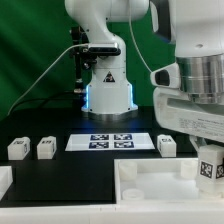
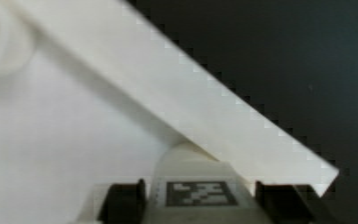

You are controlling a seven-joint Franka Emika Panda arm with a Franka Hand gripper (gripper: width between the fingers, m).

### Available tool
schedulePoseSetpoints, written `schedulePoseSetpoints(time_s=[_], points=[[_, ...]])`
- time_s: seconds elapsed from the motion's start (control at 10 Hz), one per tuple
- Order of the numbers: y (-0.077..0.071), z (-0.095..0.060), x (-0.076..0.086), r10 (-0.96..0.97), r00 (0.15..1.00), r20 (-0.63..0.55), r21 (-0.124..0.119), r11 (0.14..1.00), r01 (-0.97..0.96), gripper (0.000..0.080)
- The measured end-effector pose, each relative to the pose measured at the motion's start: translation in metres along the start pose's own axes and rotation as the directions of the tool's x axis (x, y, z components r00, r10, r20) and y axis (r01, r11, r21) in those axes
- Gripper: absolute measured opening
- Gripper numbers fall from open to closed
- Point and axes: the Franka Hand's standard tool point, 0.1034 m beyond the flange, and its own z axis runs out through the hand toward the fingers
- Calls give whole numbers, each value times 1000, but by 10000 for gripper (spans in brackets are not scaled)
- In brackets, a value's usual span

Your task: Assemble one leg

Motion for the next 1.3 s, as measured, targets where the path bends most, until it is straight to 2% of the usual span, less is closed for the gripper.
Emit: schedulePoseSetpoints(time_s=[0.2, 0.3, 0.5, 0.6, 0.7, 0.8, 0.9, 1.0, 1.3], points=[[-4, 1, 2, 323, 946, 31, 44, 945, -324, 296], [-4, 2, 2, 383, 923, 38, 61, 921, -384, 296], [-4, 2, 2, 377, 926, 37, 62, 924, -378, 296], [-4, 3, 2, 347, 937, 36, 62, 935, -349, 373], [-4, 3, 2, 344, 938, 35, 62, 936, -345, 513], [-3, 3, 2, 226, 974, 25, 64, 972, -227, 606], [-2, 3, 5, 27, 1000, 4, 64, 998, -27, 606], [-1, 2, 10, -136, 991, -15, 61, 989, 136, 641], [-1, 1, 14, -433, 901, -38, 54, 899, 434, 647]])
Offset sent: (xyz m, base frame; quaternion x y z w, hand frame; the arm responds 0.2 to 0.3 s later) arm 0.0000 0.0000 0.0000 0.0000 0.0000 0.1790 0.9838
